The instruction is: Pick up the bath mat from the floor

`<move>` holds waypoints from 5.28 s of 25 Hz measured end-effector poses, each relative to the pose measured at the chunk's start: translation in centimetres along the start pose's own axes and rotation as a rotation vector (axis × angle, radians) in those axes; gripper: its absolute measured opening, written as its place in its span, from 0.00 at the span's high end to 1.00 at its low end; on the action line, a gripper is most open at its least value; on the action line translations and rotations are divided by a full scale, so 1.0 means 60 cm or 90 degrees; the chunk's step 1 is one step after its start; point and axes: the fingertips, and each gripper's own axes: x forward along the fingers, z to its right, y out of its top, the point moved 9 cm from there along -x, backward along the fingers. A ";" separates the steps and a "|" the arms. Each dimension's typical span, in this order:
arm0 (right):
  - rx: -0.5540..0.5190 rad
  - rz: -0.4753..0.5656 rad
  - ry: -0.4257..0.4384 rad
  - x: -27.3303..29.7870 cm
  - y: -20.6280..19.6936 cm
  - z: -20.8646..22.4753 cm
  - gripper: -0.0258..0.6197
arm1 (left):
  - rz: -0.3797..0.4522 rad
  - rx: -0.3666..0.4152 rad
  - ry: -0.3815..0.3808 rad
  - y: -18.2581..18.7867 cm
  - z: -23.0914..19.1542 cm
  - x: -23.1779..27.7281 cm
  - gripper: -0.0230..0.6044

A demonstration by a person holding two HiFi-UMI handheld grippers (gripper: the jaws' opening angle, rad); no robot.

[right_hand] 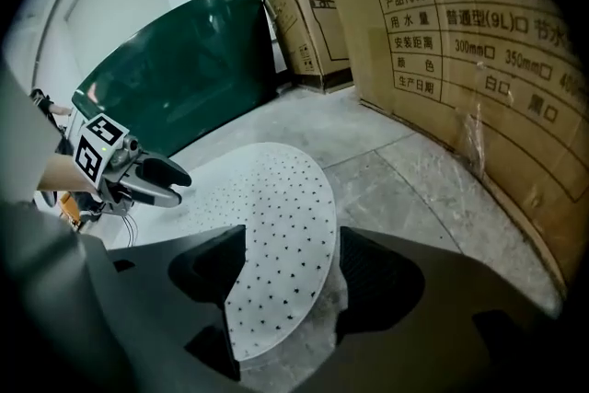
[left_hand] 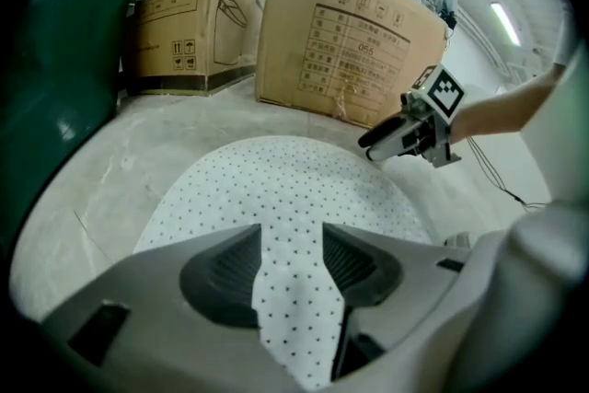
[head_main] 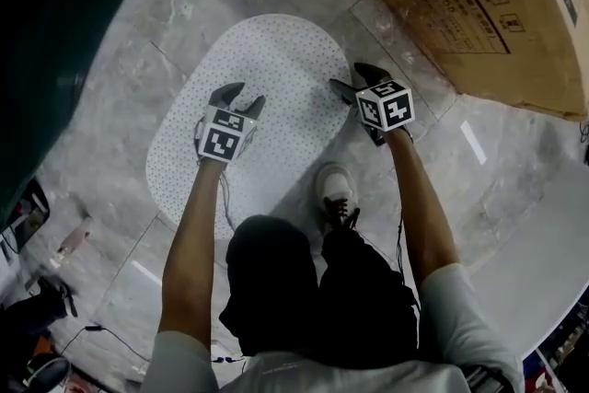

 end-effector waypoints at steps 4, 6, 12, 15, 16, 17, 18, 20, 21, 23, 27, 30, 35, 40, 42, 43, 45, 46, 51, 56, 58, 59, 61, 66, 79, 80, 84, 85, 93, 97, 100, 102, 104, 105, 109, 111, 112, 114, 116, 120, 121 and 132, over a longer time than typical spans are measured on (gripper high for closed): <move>-0.016 -0.021 -0.013 0.035 -0.014 -0.001 0.44 | -0.019 0.020 -0.012 -0.021 0.004 0.018 0.64; -0.029 -0.026 -0.029 0.041 -0.018 -0.013 0.44 | -0.034 0.020 -0.018 -0.036 0.007 0.026 0.64; -0.039 -0.030 -0.022 0.049 -0.021 -0.044 0.42 | -0.010 -0.014 -0.010 -0.046 0.005 0.034 0.62; -0.055 -0.046 0.009 0.058 -0.027 -0.080 0.42 | -0.021 -0.003 -0.015 -0.048 0.005 0.033 0.62; -0.058 -0.051 0.024 0.060 -0.028 -0.092 0.42 | -0.023 0.000 -0.015 -0.048 0.006 0.033 0.62; -0.059 -0.057 0.043 0.063 -0.029 -0.105 0.42 | -0.024 0.002 -0.015 -0.048 0.008 0.033 0.62; -0.059 -0.064 0.064 0.065 -0.030 -0.119 0.42 | -0.024 0.003 -0.014 -0.048 0.010 0.034 0.62; -0.058 -0.073 0.100 0.072 -0.031 -0.148 0.42 | -0.022 0.001 -0.009 -0.049 0.010 0.032 0.62; -0.059 -0.077 0.113 0.075 -0.033 -0.162 0.42 | -0.021 -0.001 -0.005 -0.049 0.010 0.031 0.62; -0.061 -0.084 0.128 0.081 -0.039 -0.185 0.42 | -0.019 -0.004 0.000 -0.047 0.013 0.030 0.62; -0.031 -0.080 0.115 0.081 -0.048 -0.209 0.61 | -0.022 0.009 -0.001 -0.050 0.026 0.030 0.62; -0.023 -0.077 0.070 0.067 -0.050 -0.204 0.83 | -0.023 0.019 -0.006 -0.055 0.033 0.025 0.66; -0.031 -0.071 0.065 0.043 -0.047 -0.199 0.90 | 0.013 0.014 0.016 -0.055 0.040 -0.008 0.72; -0.015 -0.034 0.086 0.005 -0.022 -0.208 0.90 | 0.100 0.002 0.066 -0.036 0.033 -0.074 0.85; -0.013 -0.020 0.090 -0.019 -0.008 -0.221 0.90 | 0.125 -0.023 0.076 -0.035 0.032 -0.107 0.88; -0.015 -0.014 0.089 -0.031 0.000 -0.228 0.90 | 0.139 -0.037 0.080 -0.034 0.031 -0.123 0.89; -0.028 -0.001 0.084 -0.054 0.021 -0.241 0.90 | 0.166 -0.057 0.087 -0.030 0.030 -0.155 0.89; -0.034 0.008 0.080 -0.065 0.033 -0.247 0.90 | 0.177 -0.061 0.093 -0.026 0.028 -0.171 0.90; -0.066 0.054 0.069 -0.118 0.109 -0.270 0.90 | 0.211 -0.048 0.128 0.009 0.011 -0.247 0.93; -0.094 0.051 0.080 -0.175 0.181 -0.293 0.90 | 0.218 -0.071 0.167 0.056 0.004 -0.345 0.93; -0.097 0.045 0.083 -0.210 0.211 -0.302 0.90 | 0.206 -0.083 0.176 0.081 0.007 -0.389 0.93; -0.097 0.041 0.085 -0.229 0.227 -0.307 0.90 | 0.199 -0.090 0.181 0.094 0.008 -0.411 0.93; -0.104 0.038 0.086 -0.267 0.262 -0.318 0.90 | 0.190 -0.105 0.192 0.122 0.011 -0.460 0.93; -0.145 0.036 0.076 -0.381 0.361 -0.351 0.90 | 0.240 -0.131 0.201 0.213 0.029 -0.601 0.93; -0.196 0.016 0.101 -0.697 0.580 -0.421 0.90 | 0.228 -0.178 0.272 0.426 0.131 -0.897 0.93; -0.198 0.023 0.100 -0.718 0.592 -0.423 0.90 | 0.235 -0.180 0.274 0.434 0.144 -0.916 0.93; -0.209 0.062 0.078 -0.804 0.638 -0.435 0.91 | 0.241 -0.181 0.291 0.451 0.186 -0.990 0.93; -0.213 0.071 0.070 -0.827 0.646 -0.442 0.91 | 0.247 -0.184 0.296 0.450 0.194 -1.010 0.93; -0.264 0.133 0.028 -1.003 0.696 -0.552 0.90 | 0.329 -0.186 0.332 0.460 0.258 -1.196 0.93; -0.271 0.181 0.007 -1.095 0.702 -0.621 0.90 | 0.353 -0.150 0.350 0.469 0.297 -1.299 0.93; -0.278 0.218 -0.006 -1.152 0.711 -0.664 0.90 | 0.378 -0.114 0.361 0.482 0.317 -1.369 0.93; -0.285 0.241 -0.015 -1.185 0.719 -0.691 0.90 | 0.388 -0.082 0.364 0.497 0.329 -1.408 0.93; -0.296 0.262 -0.022 -1.216 0.725 -0.718 0.90 | 0.397 -0.047 0.368 0.509 0.343 -1.445 0.93; -0.303 0.271 -0.024 -1.230 0.725 -0.732 0.90 | 0.402 -0.029 0.370 0.514 0.352 -1.463 0.93; -0.321 0.314 -0.031 -1.282 0.721 -0.784 0.90 | 0.426 0.020 0.370 0.525 0.389 -1.526 0.93; -0.321 0.337 -0.034 -1.301 0.722 -0.810 0.90 | 0.438 0.040 0.366 0.524 0.398 -1.553 0.93; -0.320 0.347 -0.036 -1.309 0.723 -0.823 0.90 | 0.445 0.049 0.364 0.523 0.400 -1.566 0.93; -0.323 0.364 -0.038 -1.319 0.728 -0.846 0.90 | 0.457 0.062 0.365 0.520 0.402 -1.588 0.93; -0.332 0.374 -0.038 -1.331 0.731 -0.865 0.90 | 0.463 0.065 0.369 0.518 0.407 -1.606 0.93; -0.364 0.394 -0.033 -1.357 0.736 -0.908 0.90 | 0.481 0.075 0.376 0.516 0.421 -1.647 0.93; -0.374 0.401 -0.029 -1.365 0.739 -0.918 0.90 | 0.490 0.077 0.380 0.518 0.425 -1.659 0.93; -0.423 0.440 0.008 -1.412 0.750 -0.979 0.90 | 0.522 0.093 0.389 0.527 0.459 -1.727 0.93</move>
